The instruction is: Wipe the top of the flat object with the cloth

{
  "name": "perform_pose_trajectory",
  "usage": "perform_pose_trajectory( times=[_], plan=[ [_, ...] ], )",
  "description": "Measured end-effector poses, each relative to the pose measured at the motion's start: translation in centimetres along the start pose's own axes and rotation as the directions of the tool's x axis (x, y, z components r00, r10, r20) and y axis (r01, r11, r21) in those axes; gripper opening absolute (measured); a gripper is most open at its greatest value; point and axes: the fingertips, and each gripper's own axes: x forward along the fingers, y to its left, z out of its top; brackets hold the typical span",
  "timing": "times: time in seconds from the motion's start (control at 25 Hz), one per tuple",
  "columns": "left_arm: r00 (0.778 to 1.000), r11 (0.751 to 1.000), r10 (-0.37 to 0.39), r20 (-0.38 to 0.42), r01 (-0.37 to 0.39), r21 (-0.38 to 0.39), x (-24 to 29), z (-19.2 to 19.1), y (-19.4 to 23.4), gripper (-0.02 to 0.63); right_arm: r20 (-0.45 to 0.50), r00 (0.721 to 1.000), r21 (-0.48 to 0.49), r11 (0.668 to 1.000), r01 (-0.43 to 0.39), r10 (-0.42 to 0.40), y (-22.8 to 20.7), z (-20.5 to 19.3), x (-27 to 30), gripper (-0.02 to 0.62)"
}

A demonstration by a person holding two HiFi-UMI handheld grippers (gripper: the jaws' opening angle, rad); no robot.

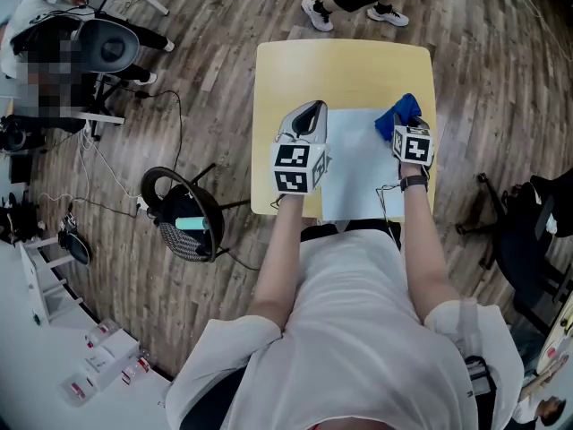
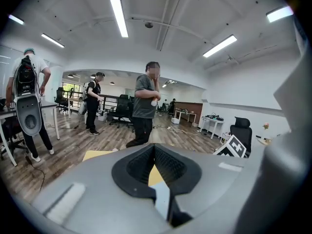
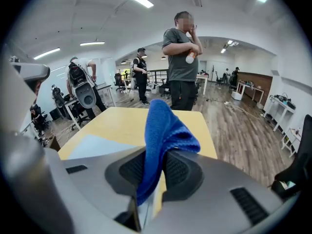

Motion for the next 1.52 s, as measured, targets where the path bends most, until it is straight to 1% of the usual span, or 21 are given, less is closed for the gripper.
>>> perform_pose_trajectory(
  times=[0.08, 0.12, 0.2, 0.28, 0.4, 0.52, 0.6, 0.72, 0.84, 0.96, 1.08, 1.16, 1.32, 1.52],
  plan=[
    [1.0, 1.0, 0.012, 0.012, -0.012, -0.004, -0.5, 0.2, 0.4, 0.011, 0.011, 1.0, 0.014, 1.0, 0.004, -0.004, -0.2, 0.5, -0.9, 0.066],
    [1.0, 1.0, 0.021, 0.018, -0.021, -0.008, -0.7, 0.3, 0.7, 0.011, 0.024, 1.0, 0.018, 1.0, -0.008, 0.007, 0.2, 1.1, -1.5, 0.066],
    [0.999, 0.999, 0.047, 0.027, -0.047, -0.017, -1.5, 0.5, 1.8, 0.011, 0.053, 0.997, 0.002, 0.998, -0.06, 0.06, 2.4, 2.4, -2.4, 0.066],
    [0.996, 0.996, 0.078, 0.032, -0.077, -0.032, -2.4, 0.4, 3.2, 0.011, 0.072, 0.987, -0.031, 0.99, -0.14, 0.141, 5.9, 3.6, -2.9, 0.066],
    [0.991, 0.991, 0.127, 0.041, -0.125, -0.054, -4.1, 0.3, 5.3, 0.011, 0.08, 0.96, -0.065, 0.962, -0.264, 0.269, 11.8, 4.7, -3.0, 0.066],
    [0.985, 0.984, 0.168, 0.044, -0.165, -0.07, -5.8, -0.1, 6.9, 0.011, 0.056, 0.933, -0.157, 0.926, -0.344, 0.356, 17.5, 4.7, -2.6, 0.066],
    [0.98, 0.979, 0.193, 0.043, -0.189, -0.079, -6.8, -0.4, 7.8, 0.011, 0.047, 0.911, -0.196, 0.898, -0.394, 0.41, 20.8, 4.3, -2.2, 0.066],
    [0.973, 0.971, 0.226, 0.041, -0.222, -0.088, -8.1, -0.7, 9.1, 0.011, 0.038, 0.882, -0.196, 0.869, -0.454, 0.469, 24.4, 4.0, -1.2, 0.066],
    [0.966, 0.964, 0.255, 0.036, -0.251, -0.09, -9.1, -1.1, 10.2, 0.011, 0.006, 0.874, -0.18, 0.86, -0.477, 0.486, 26.2, 3.3, 0.0, 0.066],
    [0.964, 0.961, 0.263, 0.024, -0.259, -0.1, -9.5, -1.5, 10.6, 0.011, -0.033, 0.888, -0.188, 0.87, -0.455, 0.458, 25.9, 2.3, 1.1, 0.066],
    [0.969, 0.964, 0.247, 0.015, -0.244, -0.107, -9.1, -1.6, 10.2, 0.011, -0.066, 0.906, -0.179, 0.889, -0.422, 0.417, 24.2, 0.9, 2.0, 0.066],
    [0.974, 0.97, 0.226, 0.011, -0.224, -0.093, -8.4, -1.4, 9.5, 0.011, -0.074, 0.919, -0.163, 0.905, -0.394, 0.387, 22.4, 0.3, 2.0, 0.066],
    [0.985, 0.983, 0.172, -0.006, -0.171, -0.071, -6.6, -1.6, 7.5, 0.011, -0.056, 0.941, -0.115, 0.934, -0.338, 0.333, 18.3, -0.2, 1.4, 0.066],
    [0.994, 0.994, 0.101, -0.033, -0.102, -0.044, -4.1, -2.1, 4.6, 0.011, -0.035, 0.969, -0.05, 0.968, -0.247, 0.246, 12.0, -1.0, 0.3, 0.066]
  ],
)
